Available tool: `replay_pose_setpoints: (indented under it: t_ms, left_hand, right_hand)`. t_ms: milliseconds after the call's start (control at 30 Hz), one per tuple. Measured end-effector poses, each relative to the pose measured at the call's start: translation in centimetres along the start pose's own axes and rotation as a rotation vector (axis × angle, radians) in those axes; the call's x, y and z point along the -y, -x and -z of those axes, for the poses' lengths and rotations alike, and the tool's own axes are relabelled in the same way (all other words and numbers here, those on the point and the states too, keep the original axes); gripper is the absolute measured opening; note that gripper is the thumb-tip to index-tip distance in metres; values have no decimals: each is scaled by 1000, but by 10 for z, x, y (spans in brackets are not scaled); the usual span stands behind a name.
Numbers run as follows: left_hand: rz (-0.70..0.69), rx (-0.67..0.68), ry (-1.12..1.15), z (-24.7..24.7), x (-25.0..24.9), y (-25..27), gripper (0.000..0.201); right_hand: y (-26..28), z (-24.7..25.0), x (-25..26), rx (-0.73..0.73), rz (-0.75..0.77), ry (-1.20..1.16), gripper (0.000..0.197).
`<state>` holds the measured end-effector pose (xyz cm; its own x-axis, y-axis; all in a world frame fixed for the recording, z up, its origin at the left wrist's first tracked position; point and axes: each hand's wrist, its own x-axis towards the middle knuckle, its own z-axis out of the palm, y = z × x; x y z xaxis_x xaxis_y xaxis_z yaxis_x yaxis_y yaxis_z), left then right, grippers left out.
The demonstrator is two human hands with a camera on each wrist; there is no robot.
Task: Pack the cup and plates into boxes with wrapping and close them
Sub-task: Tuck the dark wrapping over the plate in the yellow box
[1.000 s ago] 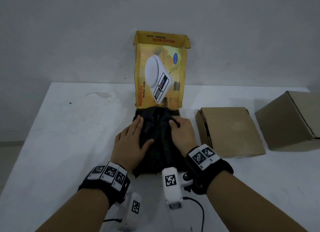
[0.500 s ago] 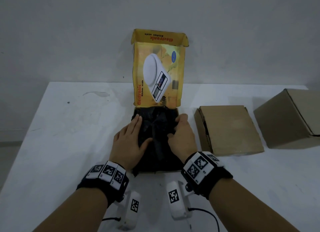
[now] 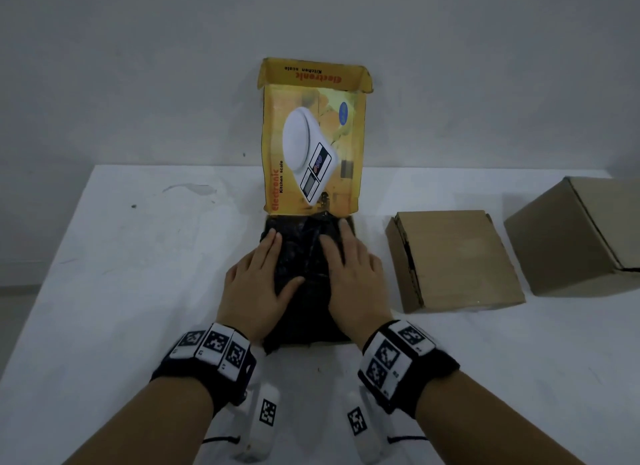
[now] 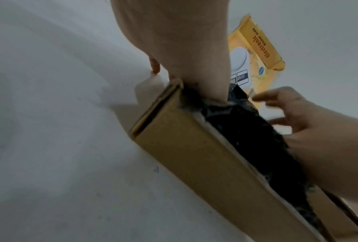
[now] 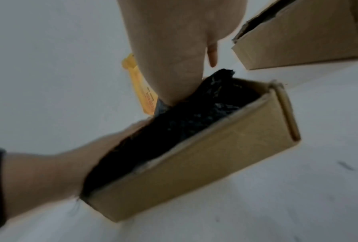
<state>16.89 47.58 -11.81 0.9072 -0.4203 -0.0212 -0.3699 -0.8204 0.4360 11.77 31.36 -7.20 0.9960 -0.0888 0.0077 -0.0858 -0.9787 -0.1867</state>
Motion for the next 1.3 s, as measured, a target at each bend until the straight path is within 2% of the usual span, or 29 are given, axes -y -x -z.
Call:
replay_pose_setpoints:
  t_ms: [67, 100, 200, 267, 400, 467, 600, 667, 733, 833, 967, 1000, 1100, 1167, 1200, 1233, 1300]
  left_hand:
    - [2, -1, 1, 0, -1, 0, 81]
    - [5, 0, 2, 1, -1, 0, 80]
    - [11, 8, 14, 1, -2, 1, 76]
    - [18, 19, 25, 2, -2, 0, 76]
    - [24, 72, 39, 7, -1, -1, 84]
    - [28, 173, 44, 15, 0, -4, 98]
    - [47, 596, 85, 46, 1, -21, 146]
    - [27, 741, 59, 59, -1, -26, 153]
    - [7, 800, -18, 63, -2, -29, 156]
    - [-13, 752, -136, 55, -3, -28, 153]
    - [-38, 525, -157, 40, 0, -13, 144]
    - [-43, 503, -145, 38, 1, -11, 143]
    - [-15, 625, -59, 42, 4, -19, 138]
    - [75, 710, 99, 49, 1, -29, 124]
    - [107, 694, 152, 49, 0, -32, 117]
    - [121, 648, 168, 47, -1, -32, 111]
    - [98, 472, 113, 37, -1, -25, 105]
  right_hand:
    - [1, -13, -6, 71, 160, 135, 61]
    - [1, -15, -10, 131, 177, 186, 62]
    - [-4, -14, -21, 335, 187, 292, 99]
    - [-10, -7, -24, 448, 194, 330, 112]
    - [-14, -2, -26, 491, 195, 340, 128]
    - [-13, -4, -26, 474, 186, 340, 130]
    - [-15, -2, -25, 515, 179, 298, 132]
    - [-16, 0, -24, 543, 181, 289, 133]
    - [-15, 3, -23, 560, 177, 285, 133]
    - [-15, 5, -21, 568, 171, 290, 133]
    - [-13, 3, -21, 537, 174, 298, 132]
    - [-12, 2, -21, 531, 181, 291, 131]
    - [-12, 7, -26, 561, 223, 256, 127]
    - [-17, 18, -34, 628, 241, 184, 129]
    - [-19, 22, -38, 651, 245, 160, 130]
    - [-21, 24, -42, 655, 253, 164, 132]
    - [-19, 23, -44, 628, 270, 233, 131]
